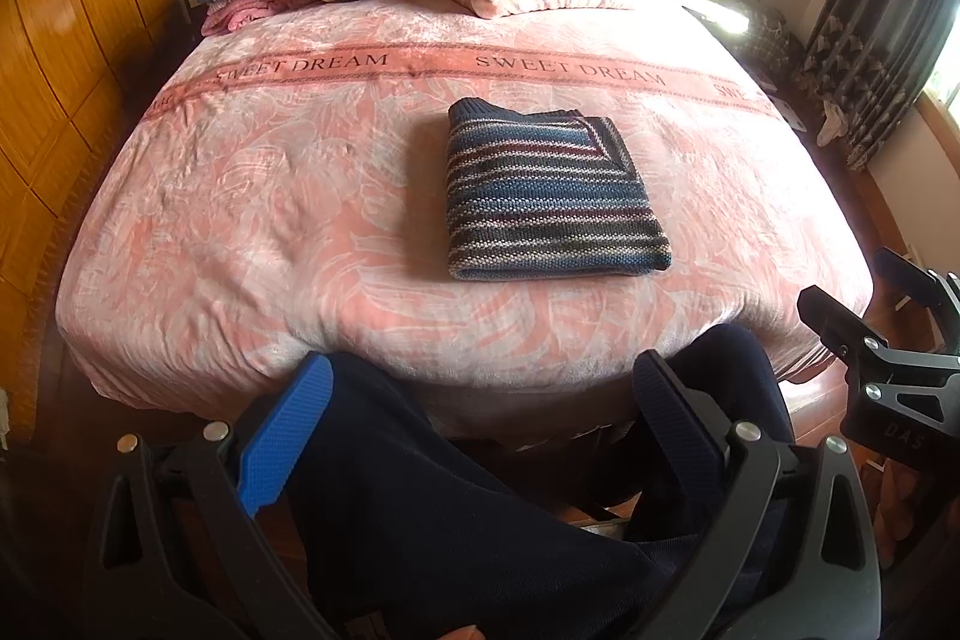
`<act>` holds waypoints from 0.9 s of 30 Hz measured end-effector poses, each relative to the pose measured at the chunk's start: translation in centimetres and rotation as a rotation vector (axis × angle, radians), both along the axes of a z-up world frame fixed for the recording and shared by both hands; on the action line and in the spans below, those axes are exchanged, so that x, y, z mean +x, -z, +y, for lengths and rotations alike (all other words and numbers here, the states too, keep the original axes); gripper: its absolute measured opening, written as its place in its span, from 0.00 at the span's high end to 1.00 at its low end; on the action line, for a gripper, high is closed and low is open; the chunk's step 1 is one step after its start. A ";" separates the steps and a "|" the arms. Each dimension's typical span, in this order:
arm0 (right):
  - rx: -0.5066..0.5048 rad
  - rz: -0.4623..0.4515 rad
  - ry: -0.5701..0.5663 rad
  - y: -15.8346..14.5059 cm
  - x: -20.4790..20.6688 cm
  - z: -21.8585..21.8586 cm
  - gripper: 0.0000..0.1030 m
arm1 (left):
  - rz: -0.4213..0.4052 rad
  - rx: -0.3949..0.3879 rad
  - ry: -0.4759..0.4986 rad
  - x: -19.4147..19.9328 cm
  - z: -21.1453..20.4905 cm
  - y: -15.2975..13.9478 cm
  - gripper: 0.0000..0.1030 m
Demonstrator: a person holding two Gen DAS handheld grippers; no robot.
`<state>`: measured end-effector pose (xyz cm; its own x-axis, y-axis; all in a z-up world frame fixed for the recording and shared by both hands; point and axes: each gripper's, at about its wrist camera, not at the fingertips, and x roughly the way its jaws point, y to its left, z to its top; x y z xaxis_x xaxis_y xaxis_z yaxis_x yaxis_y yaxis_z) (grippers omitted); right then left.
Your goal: Fold small clothes
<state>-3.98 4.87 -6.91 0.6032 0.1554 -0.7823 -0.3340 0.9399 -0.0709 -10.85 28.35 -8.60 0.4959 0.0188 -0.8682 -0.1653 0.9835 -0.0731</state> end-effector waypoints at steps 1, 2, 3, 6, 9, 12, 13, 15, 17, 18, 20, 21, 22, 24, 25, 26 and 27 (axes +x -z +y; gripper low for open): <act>-0.001 -0.002 0.000 0.0 0.0 0.0 0.04 | -0.001 0.001 0.001 0.0 0.0 0.0 0.03; -0.003 -0.004 0.000 0.1 0.0 0.1 0.04 | -0.003 0.002 0.002 0.0 0.1 -0.1 0.03; -0.005 -0.004 0.000 0.1 0.1 0.1 0.04 | -0.004 0.004 0.003 0.1 0.1 -0.1 0.03; -0.009 -0.004 0.000 0.1 0.2 0.2 0.04 | -0.006 0.009 0.003 0.2 0.3 -0.3 0.03; -0.008 -0.011 0.000 0.0 0.2 0.2 0.04 | -0.006 0.009 0.005 0.3 0.5 -0.3 0.03; -0.010 -0.015 0.001 0.0 0.2 0.1 0.04 | -0.007 0.010 0.007 0.2 0.5 -0.4 0.03; -0.010 -0.016 0.002 0.0 0.2 0.1 0.04 | -0.008 0.011 0.009 0.2 0.5 -0.4 0.03; -0.010 -0.018 0.003 0.0 0.1 0.0 0.04 | -0.010 0.011 0.011 0.2 0.5 -0.6 0.03; -0.010 -0.019 0.004 -0.1 0.0 -0.1 0.04 | -0.011 0.012 0.011 0.2 0.4 -0.6 0.03; -0.010 -0.019 0.003 -0.1 0.0 -0.1 0.04 | -0.010 0.012 0.011 0.2 0.4 -0.6 0.03; -0.012 -0.018 0.003 -0.1 0.1 -0.1 0.04 | -0.009 0.012 0.011 0.2 0.4 -0.6 0.03; -0.012 -0.017 0.002 -0.1 0.0 -0.1 0.04 | -0.008 0.013 0.011 0.2 0.4 -0.6 0.03; -0.012 -0.017 0.002 -0.2 0.0 -0.2 0.04 | -0.009 0.014 0.010 0.3 0.4 -0.6 0.03; -0.013 -0.018 0.002 -0.2 0.0 -0.1 0.04 | -0.009 0.014 0.010 0.3 0.4 -0.7 0.03; -0.011 -0.018 0.002 -0.2 0.0 -0.1 0.04 | -0.010 0.014 0.010 0.3 0.3 -0.6 0.03; -0.012 -0.017 0.002 -0.2 0.0 -0.1 0.04 | -0.010 0.014 0.010 0.2 0.3 -0.6 0.03; -0.011 -0.016 0.001 -0.2 0.0 -0.1 0.04 | -0.010 0.013 0.010 0.2 0.3 -0.6 0.03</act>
<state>-3.97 4.73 -6.69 0.6157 0.1464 -0.7742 -0.3319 0.9394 -0.0863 -10.60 28.69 -7.96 0.5051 0.0248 -0.8627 -0.1543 0.9861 -0.0619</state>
